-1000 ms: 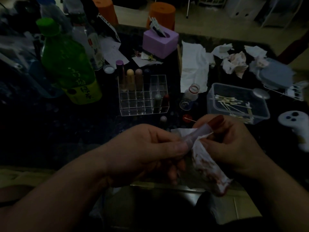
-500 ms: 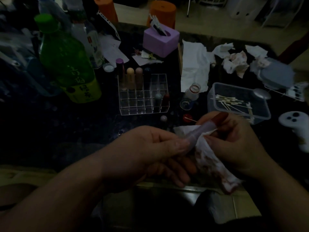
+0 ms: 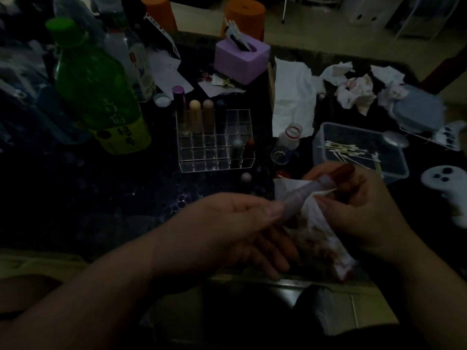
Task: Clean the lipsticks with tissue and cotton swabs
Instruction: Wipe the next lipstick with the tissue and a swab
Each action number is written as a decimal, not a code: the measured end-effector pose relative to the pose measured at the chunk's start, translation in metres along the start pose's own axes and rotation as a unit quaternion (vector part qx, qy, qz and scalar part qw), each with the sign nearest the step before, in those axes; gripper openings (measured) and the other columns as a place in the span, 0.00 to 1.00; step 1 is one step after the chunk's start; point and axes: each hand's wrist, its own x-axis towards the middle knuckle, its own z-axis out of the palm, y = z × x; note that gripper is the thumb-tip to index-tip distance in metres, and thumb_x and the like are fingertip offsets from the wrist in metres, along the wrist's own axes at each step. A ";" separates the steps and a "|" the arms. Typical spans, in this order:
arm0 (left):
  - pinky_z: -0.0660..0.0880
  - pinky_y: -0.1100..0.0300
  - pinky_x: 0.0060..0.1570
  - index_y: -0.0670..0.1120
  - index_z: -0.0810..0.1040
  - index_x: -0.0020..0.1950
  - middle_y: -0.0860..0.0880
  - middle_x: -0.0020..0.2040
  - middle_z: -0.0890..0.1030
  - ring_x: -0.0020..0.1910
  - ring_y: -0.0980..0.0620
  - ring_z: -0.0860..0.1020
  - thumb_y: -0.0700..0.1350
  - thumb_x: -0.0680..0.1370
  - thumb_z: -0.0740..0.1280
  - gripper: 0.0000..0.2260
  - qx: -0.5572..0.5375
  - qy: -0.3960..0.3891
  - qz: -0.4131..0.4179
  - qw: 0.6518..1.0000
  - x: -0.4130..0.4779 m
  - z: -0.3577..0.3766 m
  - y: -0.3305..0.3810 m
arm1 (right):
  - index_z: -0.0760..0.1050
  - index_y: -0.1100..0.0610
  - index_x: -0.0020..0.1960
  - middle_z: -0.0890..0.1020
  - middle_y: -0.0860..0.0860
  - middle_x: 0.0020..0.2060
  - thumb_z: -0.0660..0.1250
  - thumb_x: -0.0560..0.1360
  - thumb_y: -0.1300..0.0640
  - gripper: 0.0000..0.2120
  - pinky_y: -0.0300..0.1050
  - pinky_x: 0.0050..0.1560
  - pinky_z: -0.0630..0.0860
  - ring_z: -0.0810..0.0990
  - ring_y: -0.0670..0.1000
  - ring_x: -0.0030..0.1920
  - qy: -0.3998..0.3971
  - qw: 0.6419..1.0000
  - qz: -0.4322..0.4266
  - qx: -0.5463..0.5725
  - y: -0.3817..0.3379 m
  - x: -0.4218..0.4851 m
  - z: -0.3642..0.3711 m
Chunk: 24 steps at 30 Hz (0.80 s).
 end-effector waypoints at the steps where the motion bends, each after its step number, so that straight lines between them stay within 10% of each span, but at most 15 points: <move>1: 0.80 0.54 0.40 0.46 0.86 0.47 0.38 0.42 0.83 0.39 0.45 0.82 0.51 0.74 0.70 0.11 -0.016 -0.008 -0.008 1.000 -0.001 0.001 -0.001 | 0.83 0.49 0.38 0.83 0.47 0.31 0.70 0.62 0.55 0.06 0.34 0.33 0.76 0.82 0.44 0.32 -0.001 1.000 -0.001 0.003 -0.001 0.000 0.000; 6: 0.80 0.56 0.40 0.44 0.85 0.47 0.46 0.40 0.85 0.37 0.50 0.83 0.48 0.75 0.70 0.08 0.181 0.101 0.101 0.973 -0.001 0.004 -0.007 | 0.82 0.51 0.38 0.83 0.48 0.30 0.71 0.63 0.56 0.05 0.34 0.32 0.76 0.82 0.45 0.31 -0.002 1.000 0.001 0.006 0.001 -0.002 -0.001; 10: 0.78 0.66 0.42 0.54 0.86 0.51 0.58 0.43 0.85 0.41 0.61 0.83 0.48 0.73 0.76 0.08 0.456 0.236 0.277 0.812 -0.003 0.007 -0.019 | 0.81 0.52 0.37 0.83 0.49 0.31 0.73 0.63 0.60 0.05 0.35 0.32 0.76 0.82 0.45 0.31 0.003 1.000 -0.009 -0.015 -0.001 0.000 0.001; 15: 0.80 0.53 0.41 0.45 0.85 0.49 0.43 0.44 0.85 0.40 0.47 0.83 0.51 0.75 0.73 0.10 0.008 0.046 0.039 0.998 0.001 0.003 -0.005 | 0.83 0.50 0.38 0.84 0.50 0.32 0.71 0.63 0.55 0.05 0.37 0.34 0.78 0.83 0.46 0.33 0.012 1.000 0.009 0.008 0.001 -0.001 0.000; 20: 0.78 0.60 0.38 0.45 0.86 0.45 0.44 0.40 0.85 0.35 0.50 0.82 0.49 0.74 0.71 0.08 0.053 0.063 0.039 0.996 0.001 0.001 -0.006 | 0.83 0.49 0.39 0.83 0.47 0.32 0.71 0.63 0.55 0.05 0.35 0.33 0.76 0.82 0.44 0.32 -0.009 1.000 -0.003 -0.023 0.002 -0.003 -0.001; 24: 0.81 0.59 0.43 0.54 0.82 0.45 0.53 0.43 0.86 0.42 0.55 0.84 0.49 0.67 0.76 0.08 0.298 0.220 0.187 0.910 -0.001 0.005 -0.016 | 0.83 0.48 0.39 0.83 0.47 0.31 0.72 0.61 0.53 0.07 0.33 0.33 0.76 0.81 0.42 0.32 0.003 0.999 -0.002 -0.048 0.003 -0.002 -0.001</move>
